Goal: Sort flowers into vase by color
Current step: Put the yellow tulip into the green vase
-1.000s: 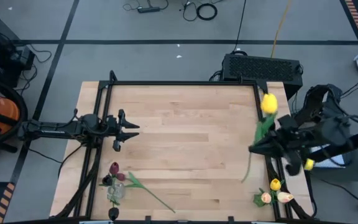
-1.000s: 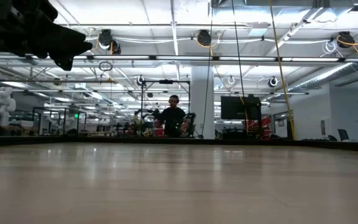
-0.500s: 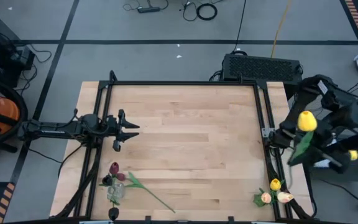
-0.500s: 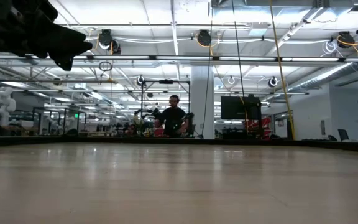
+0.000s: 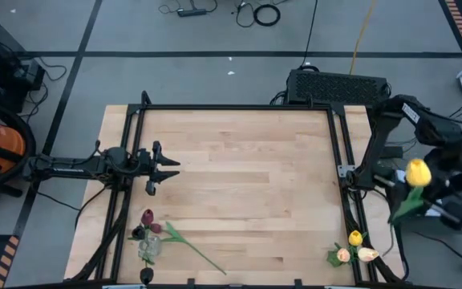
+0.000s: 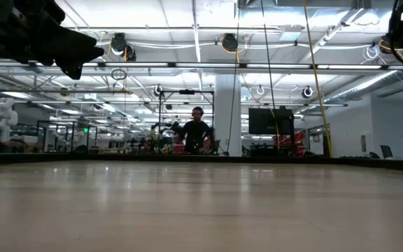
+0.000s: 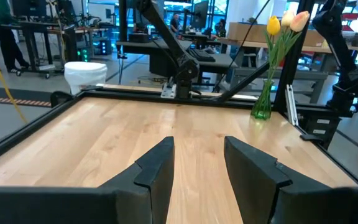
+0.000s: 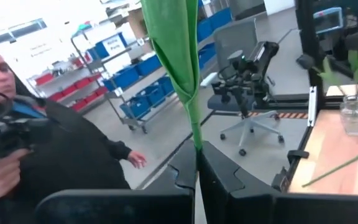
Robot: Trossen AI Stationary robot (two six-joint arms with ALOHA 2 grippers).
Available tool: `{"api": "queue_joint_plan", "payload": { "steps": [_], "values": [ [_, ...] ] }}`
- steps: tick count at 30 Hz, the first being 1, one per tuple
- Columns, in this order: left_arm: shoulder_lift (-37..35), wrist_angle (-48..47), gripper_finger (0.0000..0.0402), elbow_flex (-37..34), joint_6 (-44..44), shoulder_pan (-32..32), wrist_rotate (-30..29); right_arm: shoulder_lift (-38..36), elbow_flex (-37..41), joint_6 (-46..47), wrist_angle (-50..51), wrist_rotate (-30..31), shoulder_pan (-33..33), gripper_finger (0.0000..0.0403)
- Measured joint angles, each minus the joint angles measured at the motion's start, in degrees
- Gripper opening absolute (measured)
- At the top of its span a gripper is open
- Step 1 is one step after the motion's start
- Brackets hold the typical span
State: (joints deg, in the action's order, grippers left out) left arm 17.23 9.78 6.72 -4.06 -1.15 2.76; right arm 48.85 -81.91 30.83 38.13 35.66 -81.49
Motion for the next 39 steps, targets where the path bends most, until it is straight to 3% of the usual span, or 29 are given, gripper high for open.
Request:
{"api": "queue_joint_plan", "payload": {
  "steps": [6, 11, 17, 24, 27, 31, 36, 39],
  "values": [
    [0.0, -0.01, 0.0149, 0.0, -0.02, 0.0, 0.0, 5.55, 0.0, 4.3, -1.13, 0.61, -3.06, 0.0],
    [0.0, -0.01, 0.0149, 0.0, -0.02, 0.0, 0.0, 10.9, 0.02, 4.88, -1.4, 5.12, -5.21, 0.0],
    [0.0, 0.0, 0.0149, 0.0, -0.01, 0.0, 0.0, 16.54, 0.02, 6.05, 0.61, 19.45, -11.08, 0.0],
    [0.0, 0.01, 0.0149, 0.02, -0.02, -0.01, 0.0, 21.48, -0.09, 20.44, 6.06, 35.02, -18.36, 0.0],
    [0.0, 0.01, 0.0149, 0.02, -0.02, 0.0, 0.0, 22.7, -0.15, 27.82, 9.73, 38.71, -20.7, 0.0],
    [0.0, 0.01, 0.0149, 0.02, -0.02, 0.0, 0.0, 23.12, -0.28, 35.54, 15.17, 38.72, -22.23, 0.0],
    [0.0, 0.01, 0.0149, 0.02, -0.02, 0.0, 0.0, 20.9, 0.42, 35.6, 23.71, 31.75, -22.76, 0.0],
    [0.0, 0.01, 0.0149, 0.02, -0.02, 0.0, -0.02, 17.49, -0.02, 35.7, 26.85, 32.12, -22.96, 0.0]
  ]
}}
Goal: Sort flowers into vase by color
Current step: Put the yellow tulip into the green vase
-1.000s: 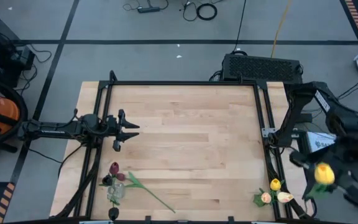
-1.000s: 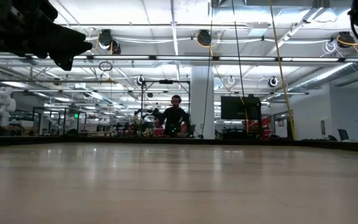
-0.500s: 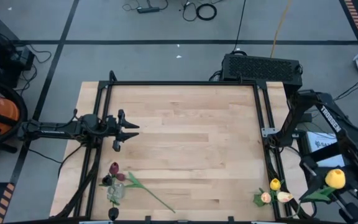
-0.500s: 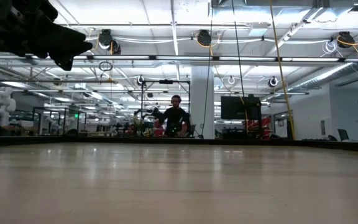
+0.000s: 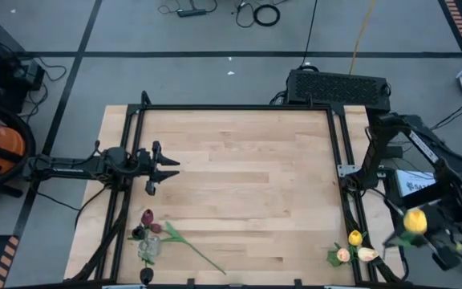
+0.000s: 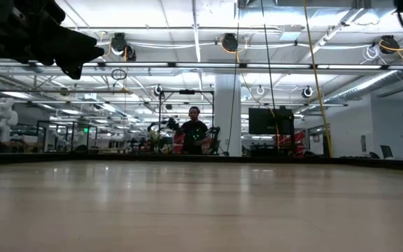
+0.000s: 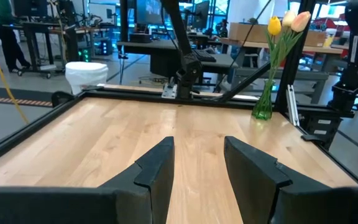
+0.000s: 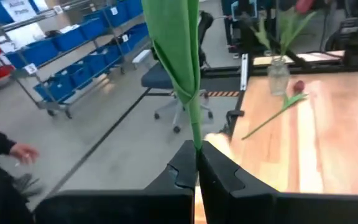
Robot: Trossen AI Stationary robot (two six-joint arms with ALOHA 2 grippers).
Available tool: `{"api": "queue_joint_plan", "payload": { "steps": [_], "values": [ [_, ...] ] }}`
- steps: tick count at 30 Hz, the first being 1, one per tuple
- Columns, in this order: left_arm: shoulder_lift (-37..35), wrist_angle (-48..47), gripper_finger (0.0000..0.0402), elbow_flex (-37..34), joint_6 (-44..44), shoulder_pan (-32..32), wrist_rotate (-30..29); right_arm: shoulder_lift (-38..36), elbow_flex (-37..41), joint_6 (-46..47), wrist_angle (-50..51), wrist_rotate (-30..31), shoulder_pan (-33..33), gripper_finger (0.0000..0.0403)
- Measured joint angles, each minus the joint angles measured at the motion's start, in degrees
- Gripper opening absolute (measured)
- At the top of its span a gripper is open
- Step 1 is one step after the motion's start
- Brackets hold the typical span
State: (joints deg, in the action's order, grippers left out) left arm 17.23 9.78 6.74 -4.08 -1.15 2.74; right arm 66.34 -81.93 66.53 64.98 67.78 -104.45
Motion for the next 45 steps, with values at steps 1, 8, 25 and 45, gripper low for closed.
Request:
{"api": "queue_joint_plan", "payload": {
  "steps": [1, 8, 25, 45],
  "values": [
    [0.0, 0.0, 0.0149, 0.0, 0.0, -0.01, 0.0, -0.65, -0.04, 0.33, 1.09, 0.28, -0.39, 0.0],
    [-0.02, 0.0, 0.0149, 0.0, 0.0, -0.02, 0.0, -1.49, 2.76, 5.54, 6.85, 1.33, -4.36, 0.0],
    [0.0, 0.0, 0.0149, 0.0, 0.0, -0.02, 0.02, -2.26, 22.18, 27.37, 6.45, 15.0, -11.73, 0.0],
    [0.0, 0.0, 0.0149, 0.0, 0.01, -0.02, 0.02, -0.65, 30.18, 21.28, -0.95, 18.21, -11.65, 0.0]
  ]
}}
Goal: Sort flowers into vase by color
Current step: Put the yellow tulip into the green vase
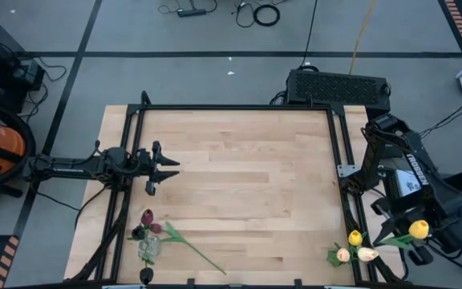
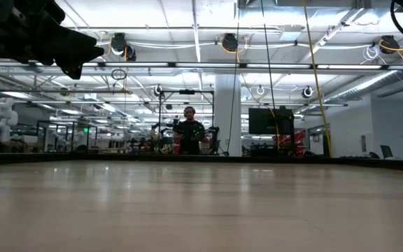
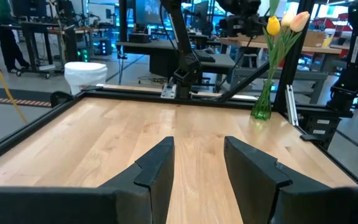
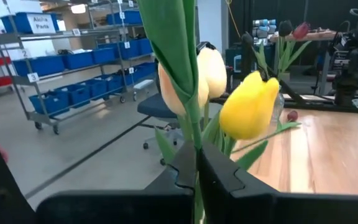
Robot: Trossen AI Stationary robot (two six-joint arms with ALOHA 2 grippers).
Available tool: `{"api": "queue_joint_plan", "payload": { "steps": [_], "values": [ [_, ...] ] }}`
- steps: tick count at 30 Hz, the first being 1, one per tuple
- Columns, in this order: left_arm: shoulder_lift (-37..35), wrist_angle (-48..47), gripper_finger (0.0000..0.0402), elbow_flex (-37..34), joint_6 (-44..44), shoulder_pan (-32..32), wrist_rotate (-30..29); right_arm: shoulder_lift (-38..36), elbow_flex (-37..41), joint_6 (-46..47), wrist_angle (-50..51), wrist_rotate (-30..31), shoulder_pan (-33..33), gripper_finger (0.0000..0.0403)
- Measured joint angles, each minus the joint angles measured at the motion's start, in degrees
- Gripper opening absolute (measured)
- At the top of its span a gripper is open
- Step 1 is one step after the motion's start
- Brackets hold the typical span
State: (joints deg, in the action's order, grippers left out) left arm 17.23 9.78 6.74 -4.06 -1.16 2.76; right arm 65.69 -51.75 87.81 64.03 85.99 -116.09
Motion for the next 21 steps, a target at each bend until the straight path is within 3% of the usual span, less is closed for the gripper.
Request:
{"api": "queue_joint_plan", "payload": {
  "steps": [21],
  "values": [
    [0.0, 0.0, 0.0149, 0.0, -0.01, 0.01, 0.0, 0.0, 12.11, 1.54, -9.66, -1.9, 0.0, 0.0]
  ]
}}
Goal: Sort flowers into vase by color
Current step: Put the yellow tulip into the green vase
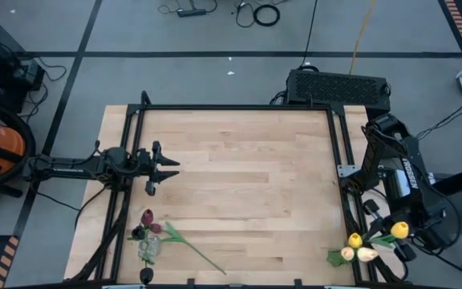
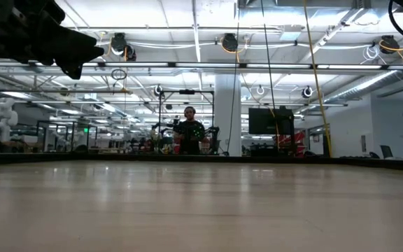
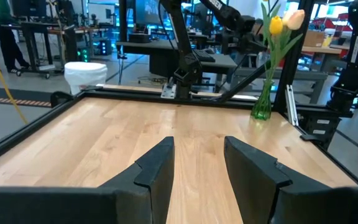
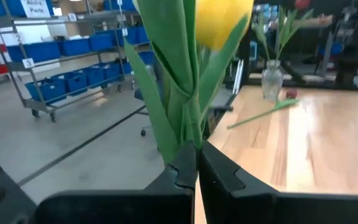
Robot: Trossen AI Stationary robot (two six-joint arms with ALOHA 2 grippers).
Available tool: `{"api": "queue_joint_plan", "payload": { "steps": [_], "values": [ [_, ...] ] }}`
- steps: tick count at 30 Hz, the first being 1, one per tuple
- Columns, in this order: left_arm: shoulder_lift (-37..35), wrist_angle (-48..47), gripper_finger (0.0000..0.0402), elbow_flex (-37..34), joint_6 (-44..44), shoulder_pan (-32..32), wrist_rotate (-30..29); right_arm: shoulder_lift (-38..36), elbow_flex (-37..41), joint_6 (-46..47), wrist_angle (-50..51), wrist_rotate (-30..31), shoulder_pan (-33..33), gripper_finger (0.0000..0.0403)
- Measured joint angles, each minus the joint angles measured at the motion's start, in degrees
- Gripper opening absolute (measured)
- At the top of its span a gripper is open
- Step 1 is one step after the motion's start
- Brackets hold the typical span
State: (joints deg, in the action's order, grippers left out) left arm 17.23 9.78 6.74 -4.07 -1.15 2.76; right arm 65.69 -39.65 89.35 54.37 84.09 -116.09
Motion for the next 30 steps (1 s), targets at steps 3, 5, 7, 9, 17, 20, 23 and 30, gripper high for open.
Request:
{"api": "queue_joint_plan", "payload": {
  "steps": [3, 5, 7, 9, 17, 20, 23, 30],
  "values": [
    [-0.02, 0.0, 0.0149, 0.0, 0.0, 0.0, 0.0, 0.0, 1.32, 0.01, -2.14, -1.81, 0.18, 0.0],
    [0.0, 0.0, 0.0149, 0.0, 0.0, 0.0, 0.0, 0.0, 2.02, -0.01, -4.02, -1.79, 0.52, 0.0],
    [0.0, 0.0, 0.0149, 0.0, 0.0, -0.01, 0.0, 0.0, 2.28, -0.05, -5.32, -1.83, 1.08, 0.0],
    [-0.02, 0.0, 0.0149, 0.0, 0.0, -0.01, 0.0, 0.0, 2.3, -0.95, -6.5, -1.83, 1.73, 0.0],
    [0.0, 0.0, 0.0149, 0.0, 0.01, -0.01, 0.0, 0.0, 2.3, -3.48, -9.76, -9.61, 3.81, 0.0029],
    [-0.01, 0.0, 0.0149, 0.0, 0.0, -0.01, 0.0, 0.0, 2.3, -3.6, -11.3, -12.65, 4.31, 0.0054],
    [0.0, 0.0, 0.0149, 0.0, 0.0, -0.01, 0.0, 0.01, 2.3, -6.11, -13.79, -12.89, 4.35, 0.0081],
    [-0.01, 0.0, 0.0149, 0.0, 0.0, 0.0, 0.0, -0.9, 1.96, -12.61, -17.8, -21.77, 5.11, 0.0132]
  ]
}}
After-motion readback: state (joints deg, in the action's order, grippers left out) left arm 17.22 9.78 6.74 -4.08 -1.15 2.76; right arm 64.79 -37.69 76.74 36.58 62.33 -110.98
